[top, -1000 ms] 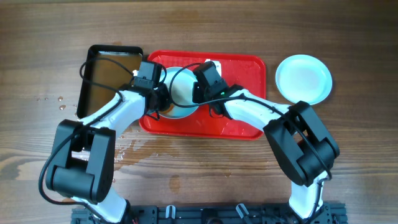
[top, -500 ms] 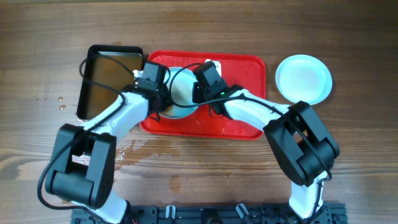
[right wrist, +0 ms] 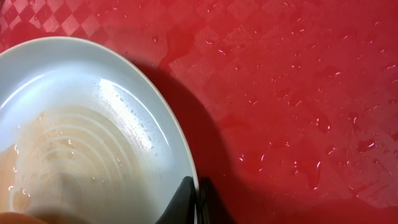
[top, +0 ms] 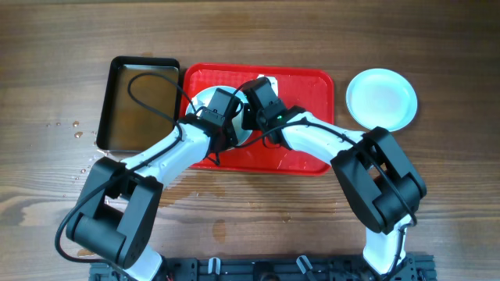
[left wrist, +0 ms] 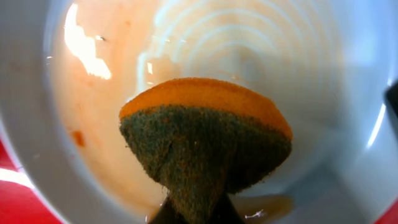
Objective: Clean dirty plates on tray and stack at the side
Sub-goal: 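Scrub the plate again with the sponge while the right gripper steadies it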
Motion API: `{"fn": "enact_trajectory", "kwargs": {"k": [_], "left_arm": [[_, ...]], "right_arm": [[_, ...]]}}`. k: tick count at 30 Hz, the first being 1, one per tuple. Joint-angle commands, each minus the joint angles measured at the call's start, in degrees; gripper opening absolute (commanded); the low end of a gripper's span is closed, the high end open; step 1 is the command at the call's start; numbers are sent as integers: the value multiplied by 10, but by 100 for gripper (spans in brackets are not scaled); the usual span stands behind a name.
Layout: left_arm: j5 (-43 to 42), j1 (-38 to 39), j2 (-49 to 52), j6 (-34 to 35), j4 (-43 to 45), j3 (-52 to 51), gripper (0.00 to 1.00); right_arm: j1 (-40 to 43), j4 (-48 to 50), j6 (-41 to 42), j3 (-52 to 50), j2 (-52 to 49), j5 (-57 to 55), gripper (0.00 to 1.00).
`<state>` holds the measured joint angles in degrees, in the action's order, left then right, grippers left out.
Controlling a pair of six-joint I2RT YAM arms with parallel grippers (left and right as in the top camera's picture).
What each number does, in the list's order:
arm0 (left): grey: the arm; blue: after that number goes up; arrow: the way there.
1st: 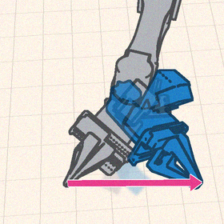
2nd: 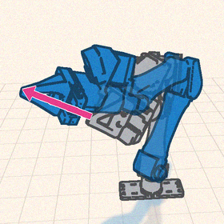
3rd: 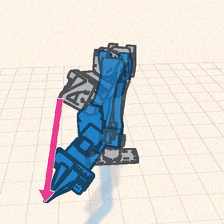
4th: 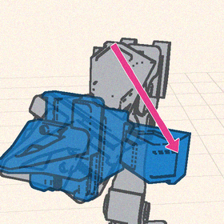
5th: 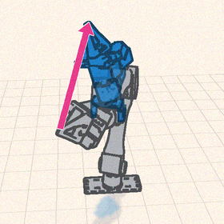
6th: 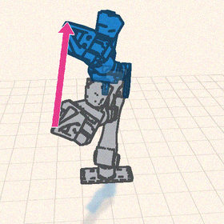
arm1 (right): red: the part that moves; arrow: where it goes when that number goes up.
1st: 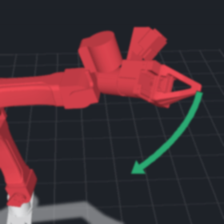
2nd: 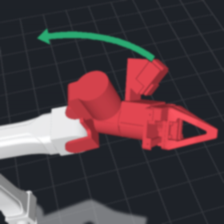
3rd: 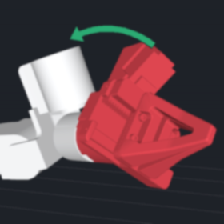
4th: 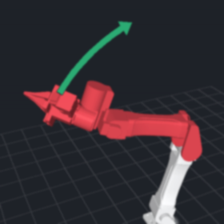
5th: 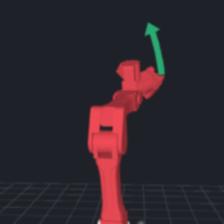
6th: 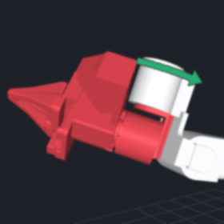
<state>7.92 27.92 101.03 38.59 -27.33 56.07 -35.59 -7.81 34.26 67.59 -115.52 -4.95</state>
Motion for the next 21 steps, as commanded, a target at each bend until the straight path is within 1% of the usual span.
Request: {"fn": "enact_trajectory", "kwargs": {"k": [1, 7, 11, 16, 21], "left_arm": [[62, 4, -7, 11, -5, -7, 4], [152, 4, -7, 11, 10, -12, 4], [188, 3, -7, 11, 71, -40, 4], [235, -23, -7, 5, 145, -52, 4], [241, -41, -8, -58, 221, -52, 4]], "right_arm": [[2, -2, 4, -5, -16, -15, 4], [2, -4, 4, -5, -16, -15, 4], [2, -4, 4, -5, -16, -15, 5], [2, -6, 4, -5, -16, -15, 4], [2, -7, 4, -5, -16, -15, 4]]}}
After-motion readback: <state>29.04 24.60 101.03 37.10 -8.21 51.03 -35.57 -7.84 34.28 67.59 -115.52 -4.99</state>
